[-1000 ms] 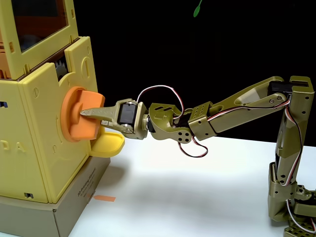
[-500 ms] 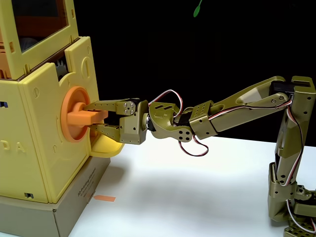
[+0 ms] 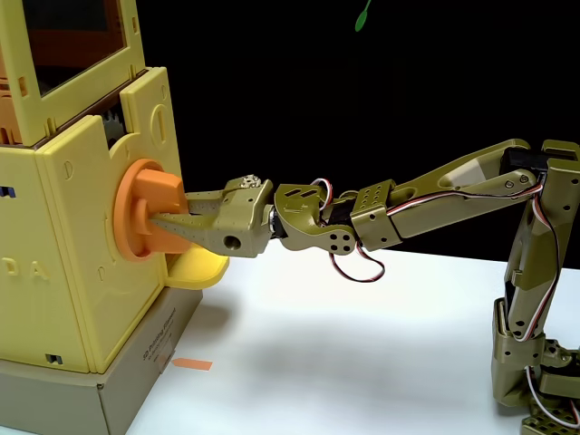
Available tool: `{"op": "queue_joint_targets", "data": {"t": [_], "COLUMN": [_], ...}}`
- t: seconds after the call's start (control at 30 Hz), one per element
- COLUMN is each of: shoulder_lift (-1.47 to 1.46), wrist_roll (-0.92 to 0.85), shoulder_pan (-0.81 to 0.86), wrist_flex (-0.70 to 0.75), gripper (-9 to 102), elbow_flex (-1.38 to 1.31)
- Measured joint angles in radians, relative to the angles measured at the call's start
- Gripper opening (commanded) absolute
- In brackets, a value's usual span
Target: Turn the button of vending machine.
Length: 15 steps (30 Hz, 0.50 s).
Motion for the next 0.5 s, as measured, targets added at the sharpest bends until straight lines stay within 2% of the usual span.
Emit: {"op": "queue_joint_targets", "data": {"t": [0.17,0.5], "shoulder_lift": [0.002,0.002], "wrist_roll": [0.074,0.083], "shoulder_pan": [0.000,0.000], "wrist_flex": [0.000,0.003], "gripper": [0,2], "elbow_flex": [0.000,0.000]}}
